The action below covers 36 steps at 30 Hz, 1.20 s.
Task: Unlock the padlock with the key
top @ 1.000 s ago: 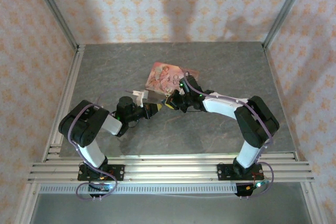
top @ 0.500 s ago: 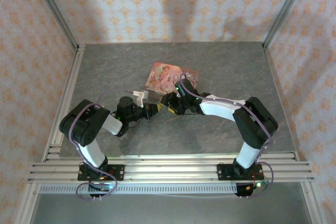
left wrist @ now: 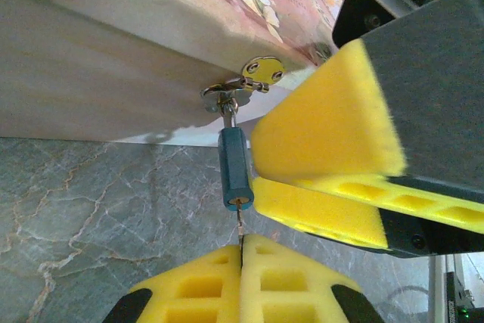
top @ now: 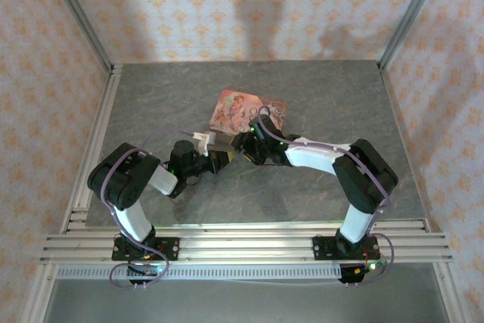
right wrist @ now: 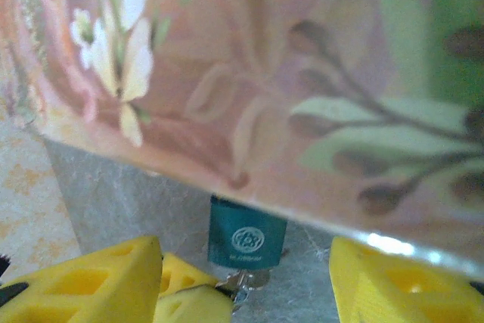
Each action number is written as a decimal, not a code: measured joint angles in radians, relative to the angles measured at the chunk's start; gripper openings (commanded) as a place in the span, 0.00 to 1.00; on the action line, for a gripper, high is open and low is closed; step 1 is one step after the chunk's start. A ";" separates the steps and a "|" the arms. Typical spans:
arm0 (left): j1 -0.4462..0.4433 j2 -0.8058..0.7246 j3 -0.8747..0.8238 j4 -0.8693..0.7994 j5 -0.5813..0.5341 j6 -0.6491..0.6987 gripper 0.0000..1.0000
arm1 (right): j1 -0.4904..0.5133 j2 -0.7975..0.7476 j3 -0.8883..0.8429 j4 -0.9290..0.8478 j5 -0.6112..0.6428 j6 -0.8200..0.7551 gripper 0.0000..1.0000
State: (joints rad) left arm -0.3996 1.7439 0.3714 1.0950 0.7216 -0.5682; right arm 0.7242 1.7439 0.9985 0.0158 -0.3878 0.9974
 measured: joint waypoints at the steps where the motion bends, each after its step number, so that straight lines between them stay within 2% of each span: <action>1: 0.000 0.002 0.000 0.002 0.000 0.000 0.00 | 0.001 0.006 0.005 0.000 0.007 -0.001 0.59; 14: -0.006 0.015 0.000 0.022 -0.009 0.000 0.00 | 0.017 0.042 0.038 0.000 0.067 0.004 0.51; 20: -0.006 0.015 0.000 0.022 -0.020 0.000 0.00 | 0.019 0.051 0.046 0.000 0.090 -0.006 0.35; 36: -0.010 0.015 0.000 0.021 -0.034 0.000 0.00 | 0.021 0.066 0.063 -0.012 0.108 -0.011 0.01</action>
State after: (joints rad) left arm -0.4095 1.7592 0.3714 1.1160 0.6872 -0.5678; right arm 0.7456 1.8103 1.0611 0.0036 -0.2794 0.9867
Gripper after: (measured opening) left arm 0.048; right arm 0.202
